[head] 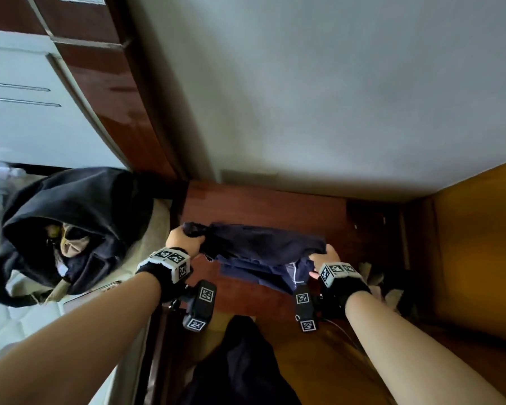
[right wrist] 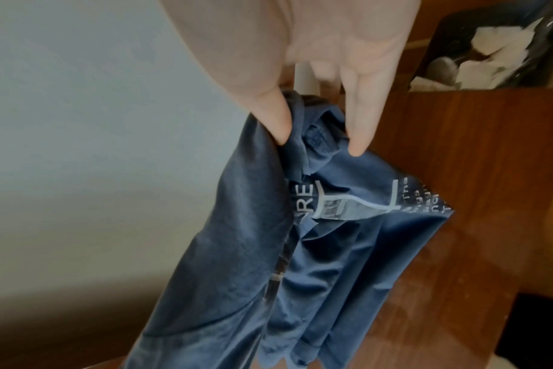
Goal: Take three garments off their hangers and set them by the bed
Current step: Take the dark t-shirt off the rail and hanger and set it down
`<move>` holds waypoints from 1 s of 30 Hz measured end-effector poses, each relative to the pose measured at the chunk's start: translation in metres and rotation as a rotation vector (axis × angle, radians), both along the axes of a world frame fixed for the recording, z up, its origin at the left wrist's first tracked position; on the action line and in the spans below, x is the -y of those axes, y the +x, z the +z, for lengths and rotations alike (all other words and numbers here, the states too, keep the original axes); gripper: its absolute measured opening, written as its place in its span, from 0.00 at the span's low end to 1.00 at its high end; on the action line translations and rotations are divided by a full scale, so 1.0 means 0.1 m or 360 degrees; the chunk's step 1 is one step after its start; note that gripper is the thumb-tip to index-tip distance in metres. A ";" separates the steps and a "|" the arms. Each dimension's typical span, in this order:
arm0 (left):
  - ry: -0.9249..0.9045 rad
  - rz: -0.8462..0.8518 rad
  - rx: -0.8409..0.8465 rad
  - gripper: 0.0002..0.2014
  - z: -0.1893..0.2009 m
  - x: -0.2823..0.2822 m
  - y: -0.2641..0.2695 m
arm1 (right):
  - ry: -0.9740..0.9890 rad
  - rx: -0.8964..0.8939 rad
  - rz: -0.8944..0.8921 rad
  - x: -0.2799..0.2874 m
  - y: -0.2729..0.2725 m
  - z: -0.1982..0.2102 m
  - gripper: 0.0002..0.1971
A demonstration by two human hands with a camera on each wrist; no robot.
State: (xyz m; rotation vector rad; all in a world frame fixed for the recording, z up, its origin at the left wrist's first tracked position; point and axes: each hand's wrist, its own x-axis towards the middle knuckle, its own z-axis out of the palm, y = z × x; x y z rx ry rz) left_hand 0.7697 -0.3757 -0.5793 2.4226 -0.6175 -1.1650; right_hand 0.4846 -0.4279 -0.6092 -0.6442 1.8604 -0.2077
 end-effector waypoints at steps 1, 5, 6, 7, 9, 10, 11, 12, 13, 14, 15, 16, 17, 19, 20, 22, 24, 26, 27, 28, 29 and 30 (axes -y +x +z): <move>0.0010 -0.0040 -0.0012 0.16 -0.05 0.00 -0.04 | 0.0002 -0.0038 0.0010 0.00 -0.06 -0.06 0.22; 0.0154 -0.0176 -0.0073 0.19 -0.10 -0.03 -0.13 | 0.0067 -0.0162 0.0008 -0.05 -0.16 0.01 0.28; 0.0168 -0.0204 -0.0092 0.20 -0.08 -0.05 -0.13 | 0.0086 -0.0160 0.0053 -0.08 -0.16 0.04 0.28; 0.0184 -0.0257 -0.0102 0.19 -0.05 -0.07 -0.13 | 0.0100 -0.0141 0.0079 -0.12 -0.17 0.08 0.27; 0.0224 -0.0370 -0.0098 0.19 0.03 -0.11 -0.11 | 0.0126 -0.0129 0.0165 -0.19 -0.17 0.13 0.25; 0.0233 -0.0436 -0.0094 0.18 0.10 -0.15 -0.11 | 0.0122 -0.0122 0.0234 -0.26 -0.16 0.21 0.24; 0.0235 -0.0497 -0.0089 0.17 0.18 -0.17 -0.12 | 0.0100 -0.0122 0.0284 -0.31 -0.15 0.26 0.23; 0.0224 -0.0551 -0.0095 0.17 0.28 -0.22 -0.13 | 0.0078 -0.0132 0.0310 -0.41 -0.13 0.35 0.22; 0.0200 -0.0608 -0.0095 0.16 0.35 -0.25 -0.16 | 0.0043 -0.0128 0.0334 -0.49 -0.11 0.42 0.21; 0.0181 -0.0669 -0.0089 0.16 0.44 -0.29 -0.18 | 0.0009 -0.0125 0.0359 -0.59 -0.08 0.49 0.21; 0.0167 -0.0756 -0.0072 0.16 0.54 -0.37 -0.22 | -0.0019 -0.0124 0.0359 -0.74 -0.05 0.59 0.21; 0.0149 -0.0850 -0.0055 0.16 0.62 -0.43 -0.25 | -0.0050 -0.0130 0.0394 -0.86 -0.01 0.68 0.20; 0.0140 -0.0973 -0.0031 0.16 0.71 -0.54 -0.30 | -0.0090 -0.0138 0.0440 -1.06 0.02 0.78 0.19; 0.0100 -0.1169 0.0037 0.16 0.86 -0.69 -0.42 | -0.0144 -0.0179 0.0580 -1.35 0.06 0.93 0.16; 0.0093 -0.1299 0.0055 0.17 0.95 -0.82 -0.50 | -0.0178 -0.0198 0.0570 -1.58 0.07 1.00 0.16; 0.0107 -0.1549 0.0041 0.17 1.10 -1.04 -0.69 | -0.0198 -0.0186 0.0553 -1.99 0.03 1.11 0.16; 0.0126 -0.1864 0.0075 0.17 1.20 -1.23 -0.89 | -0.0151 -0.0192 0.0444 -2.36 -0.04 1.22 0.16; 0.0104 -0.2194 0.0137 0.18 1.28 -1.46 -1.17 | -0.0122 -0.0222 0.0350 -2.77 -0.22 1.37 0.17; 0.0116 -0.2345 0.0156 0.18 1.36 -1.59 -1.38 | -0.0115 -0.0256 0.0287 -2.99 -0.35 1.47 0.17; 0.0139 -0.2482 0.0173 0.18 1.39 -1.68 -1.55 | -0.0104 -0.0273 0.0246 -3.15 -0.46 1.54 0.17; 0.0147 -0.2629 0.0220 0.18 1.45 -1.79 -1.73 | -0.0106 -0.0292 0.0203 -3.32 -0.60 1.60 0.17; 0.0111 -0.2764 0.0271 0.18 1.51 -1.90 -1.97 | -0.0114 -0.0345 0.0140 -3.52 -0.79 1.69 0.17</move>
